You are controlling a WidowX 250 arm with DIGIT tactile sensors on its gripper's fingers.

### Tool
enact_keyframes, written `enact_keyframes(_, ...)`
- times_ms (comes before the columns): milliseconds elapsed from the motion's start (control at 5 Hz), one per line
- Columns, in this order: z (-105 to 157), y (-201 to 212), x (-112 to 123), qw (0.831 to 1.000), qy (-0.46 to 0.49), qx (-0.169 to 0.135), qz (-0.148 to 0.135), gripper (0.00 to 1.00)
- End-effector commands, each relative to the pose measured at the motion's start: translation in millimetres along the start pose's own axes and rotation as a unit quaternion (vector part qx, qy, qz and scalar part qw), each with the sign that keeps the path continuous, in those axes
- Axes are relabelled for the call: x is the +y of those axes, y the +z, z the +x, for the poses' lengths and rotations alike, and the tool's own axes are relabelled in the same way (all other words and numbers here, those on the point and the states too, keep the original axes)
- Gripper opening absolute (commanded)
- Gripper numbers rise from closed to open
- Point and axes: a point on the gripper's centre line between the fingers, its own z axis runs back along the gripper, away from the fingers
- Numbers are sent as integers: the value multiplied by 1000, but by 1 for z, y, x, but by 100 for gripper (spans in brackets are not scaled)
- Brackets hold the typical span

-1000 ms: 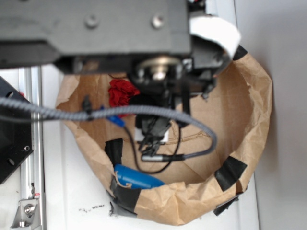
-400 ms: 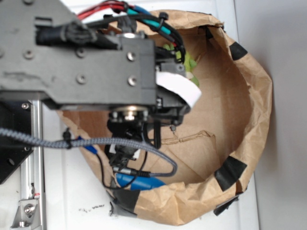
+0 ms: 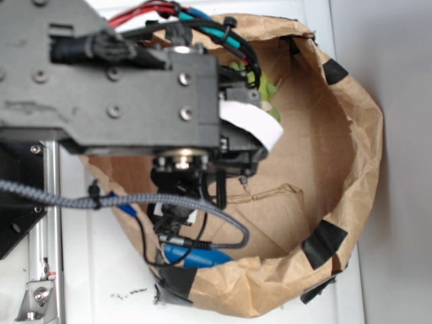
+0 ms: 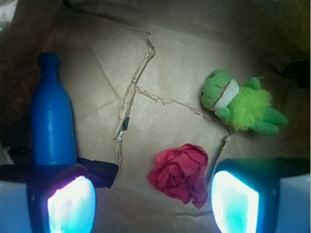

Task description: Grab the red paper.

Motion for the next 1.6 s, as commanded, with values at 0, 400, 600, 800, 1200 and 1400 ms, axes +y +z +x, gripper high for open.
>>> enact_keyframes(0, -8, -15, 7, 999, 9, -21, 31, 100)
enact_keyframes(400, -22, -9, 47, 998, 54, -36, 20, 100)
enact_keyframes(600, -15, -3, 51, 997, 63, -37, 11, 100)
enact_keyframes(800, -10, -11, 46, 998, 56, -27, 19, 100)
enact_keyframes(1200, -6, -45, 40, 998, 55, -8, 14, 100)
enact_keyframes(1400, 3, -62, 36, 998, 56, -21, 12, 100)
